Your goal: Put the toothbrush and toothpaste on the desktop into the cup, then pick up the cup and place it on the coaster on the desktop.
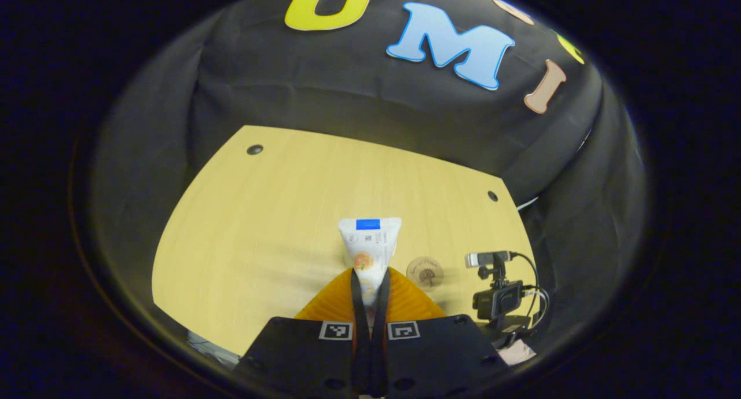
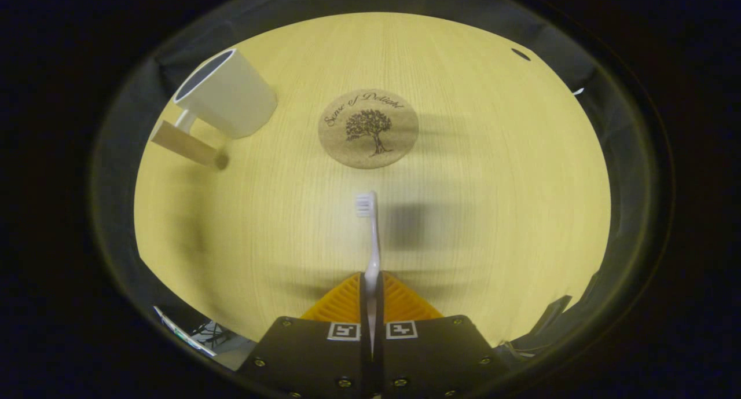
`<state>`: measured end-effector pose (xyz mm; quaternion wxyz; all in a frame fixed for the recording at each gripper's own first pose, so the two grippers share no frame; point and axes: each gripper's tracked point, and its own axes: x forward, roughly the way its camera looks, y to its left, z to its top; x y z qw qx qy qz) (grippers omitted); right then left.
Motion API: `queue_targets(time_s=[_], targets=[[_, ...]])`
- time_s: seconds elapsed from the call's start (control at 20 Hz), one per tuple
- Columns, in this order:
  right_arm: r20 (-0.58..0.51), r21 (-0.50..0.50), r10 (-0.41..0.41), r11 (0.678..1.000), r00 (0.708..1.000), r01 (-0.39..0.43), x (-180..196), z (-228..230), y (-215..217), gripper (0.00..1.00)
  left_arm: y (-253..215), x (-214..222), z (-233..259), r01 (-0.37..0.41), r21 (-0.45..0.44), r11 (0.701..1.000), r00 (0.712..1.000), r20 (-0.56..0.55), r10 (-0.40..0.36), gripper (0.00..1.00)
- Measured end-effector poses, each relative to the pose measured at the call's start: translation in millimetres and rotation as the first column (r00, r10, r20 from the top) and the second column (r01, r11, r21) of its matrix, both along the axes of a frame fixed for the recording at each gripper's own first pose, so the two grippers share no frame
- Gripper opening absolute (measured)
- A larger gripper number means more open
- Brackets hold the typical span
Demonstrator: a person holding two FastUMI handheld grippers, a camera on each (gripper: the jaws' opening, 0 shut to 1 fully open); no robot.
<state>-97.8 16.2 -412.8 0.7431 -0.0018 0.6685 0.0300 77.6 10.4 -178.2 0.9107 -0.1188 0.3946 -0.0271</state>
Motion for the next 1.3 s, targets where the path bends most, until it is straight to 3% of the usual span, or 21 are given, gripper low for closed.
queue_targets(time_s=[0.25,0.65,0.9,1.3], targets=[[0.011,-0.006,-0.009,1.0,1.0,0.009,-1,1,1,0.02,0,65,20,0.028,-0.01,1.0,0.996,0.088,-0.027,0.07],[0.022,-0.013,-0.007,1.0,1.0,0.007,-5,0,1,0.02,-21,145,-22,0.065,-0.002,0.998,0.982,0.177,-0.063,0.07],[0.015,-0.009,-0.018,1.0,1.0,0.018,-5,0,1,0.02,-23,152,-60,0.09,0.074,0.993,0.969,0.222,-0.104,0.08],[0.006,-0.003,-0.025,1.0,1.0,0.025,-5,-1,0,0.02,-15,143,-83,0.027,0.186,0.982,0.944,0.32,-0.087,0.06]])
